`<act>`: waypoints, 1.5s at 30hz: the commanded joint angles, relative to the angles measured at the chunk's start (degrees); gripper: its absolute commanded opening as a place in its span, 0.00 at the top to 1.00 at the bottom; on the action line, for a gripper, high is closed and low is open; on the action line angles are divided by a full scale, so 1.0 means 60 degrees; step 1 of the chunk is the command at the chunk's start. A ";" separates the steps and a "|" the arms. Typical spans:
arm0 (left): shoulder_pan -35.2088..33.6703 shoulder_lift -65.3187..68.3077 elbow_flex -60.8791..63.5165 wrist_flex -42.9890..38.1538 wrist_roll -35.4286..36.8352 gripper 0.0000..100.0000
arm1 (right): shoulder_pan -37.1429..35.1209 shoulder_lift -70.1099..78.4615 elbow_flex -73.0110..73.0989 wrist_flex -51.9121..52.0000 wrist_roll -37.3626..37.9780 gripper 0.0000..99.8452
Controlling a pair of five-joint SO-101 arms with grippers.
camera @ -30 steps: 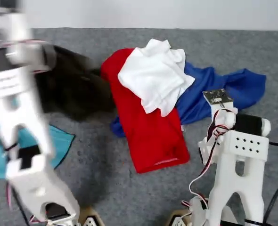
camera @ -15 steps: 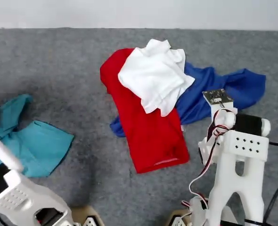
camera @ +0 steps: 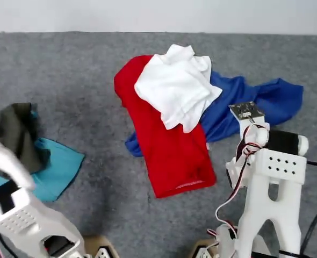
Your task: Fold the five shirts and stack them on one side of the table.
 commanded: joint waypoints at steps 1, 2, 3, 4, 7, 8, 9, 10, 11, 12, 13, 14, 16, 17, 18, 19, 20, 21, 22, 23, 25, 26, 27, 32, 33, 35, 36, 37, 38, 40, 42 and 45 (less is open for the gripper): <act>0.2476 -0.0381 0.0418 0.0337 0.0322 0.71 | 0.0066 -0.0095 -0.0059 0.0388 0.0103 0.67; 0.3092 -0.0527 0.0828 0.0337 0.0352 0.72 | 0.0095 -0.0081 -0.0059 0.0388 0.0103 0.67; 0.3736 -0.0703 0.1282 0.0337 0.0527 0.73 | 0.0110 -0.0081 -0.0059 0.0388 0.0103 0.67; 0.4381 -0.0850 0.1780 0.0337 0.0821 0.73 | 0.0110 -0.0081 -0.0059 0.0388 0.0103 0.67; 0.6300 -0.0982 0.3099 0.0308 0.1788 0.73 | 0.0110 -0.0125 -0.0059 0.0388 0.0103 0.67; 0.6872 -0.0879 0.3451 0.0249 0.2139 0.73 | 0.0125 -0.0125 -0.0059 0.0388 0.0103 0.67; 0.7355 -0.0689 0.3685 0.0147 0.2535 0.73 | 0.0125 -0.0125 -0.0059 0.0388 0.0103 0.67; 0.7780 -0.0454 0.3846 -0.0015 0.2960 0.73 | 0.0125 -0.0125 -0.0059 0.0388 0.0103 0.67; 0.8073 -0.0132 0.3919 -0.0234 0.3341 0.73 | 0.0125 -0.0125 -0.0059 0.0388 0.0103 0.67; 0.8293 0.0264 0.3934 -0.0484 0.3678 0.73 | 0.0125 -0.0125 -0.0059 0.0388 0.0103 0.67; 0.8425 0.0703 0.3905 -0.0747 0.3927 0.73 | 0.0125 -0.0125 -0.0059 0.0388 0.0103 0.67; 0.8498 0.1128 0.3905 -0.0996 0.4117 0.73 | 0.0125 -0.0125 -0.0059 0.0388 0.0103 0.67; 0.8527 0.2037 0.3905 -0.1421 0.4205 0.73 | 0.0125 -0.0125 -0.0059 0.0388 0.0103 0.67; 0.8513 0.2476 0.3875 -0.1538 0.4205 0.73 | 0.0125 -0.0125 -0.0059 0.0388 0.0103 0.67; 0.8513 0.2916 0.3758 -0.1568 0.4205 0.73 | 0.0125 -0.0125 -0.0059 0.0388 0.0103 0.67; 0.8498 0.3341 0.3538 -0.1568 0.4220 0.73 | 0.0125 -0.0125 -0.0059 0.0388 0.0103 0.67; 0.8498 0.3707 0.3216 -0.1553 0.4234 0.73 | 0.0125 -0.0125 -0.0059 0.0388 0.0103 0.67; 0.8513 0.4044 0.2835 -0.1480 0.4234 0.73 | 0.0125 -0.0125 -0.0059 0.0388 0.0103 0.67; 0.8557 0.4410 0.2352 -0.1348 0.4234 0.73 | 0.0125 -0.0095 -0.0059 0.0388 0.0103 0.67; 0.8601 0.4762 0.1810 -0.1158 0.4205 0.74 | 0.0125 -0.0066 -0.0059 0.0388 0.0103 0.67; 0.8733 0.5421 0.0696 -0.0835 0.4044 0.80 | 0.0125 -0.0037 -0.0059 0.0388 0.0103 0.67; 0.8791 0.5729 0.0110 -0.0674 0.3780 0.84 | 0.0110 -0.0037 -0.0059 0.0388 0.0103 0.67; 0.8835 0.5993 -0.0505 -0.0440 0.3473 0.89 | 0.0110 -0.0037 -0.0044 0.0388 0.0103 0.67; 0.8733 0.6227 -0.2601 0.0322 0.2681 0.99 | 0.0066 -0.0037 0.0264 0.0271 0.0103 0.67; 0.8542 0.5993 -0.2674 0.0322 0.2520 0.99 | 0.0095 -0.0066 0.0366 0.0198 0.0103 0.67; 0.8117 0.5333 -0.2659 0.0308 0.2227 0.99 | 0.0125 -0.0037 0.0440 0.0183 0.0117 0.67; 0.7839 0.4996 -0.2674 0.0308 0.2168 0.99 | 0.0125 -0.0037 0.0454 0.0183 0.0117 0.67; 0.7546 0.4630 -0.2718 0.0308 0.2125 0.99 | 0.0125 -0.0066 0.0454 0.0183 0.0117 0.67; 0.7165 0.4190 -0.2718 0.0308 0.2110 0.99 | 0.0125 -0.0095 0.0454 0.0183 0.0117 0.67; 0.6256 0.3267 -0.2718 0.0293 0.1978 0.99 | 0.0125 -0.0095 0.0454 0.0183 0.0117 0.67; 0.5158 0.2447 -0.2718 0.0264 0.1582 0.99 | 0.0110 -0.0081 0.0454 0.0183 0.0117 0.67; 0.3179 0.1407 -0.2733 0.0147 0.0806 0.99 | 0.0110 -0.0081 0.0454 0.0212 0.0117 0.67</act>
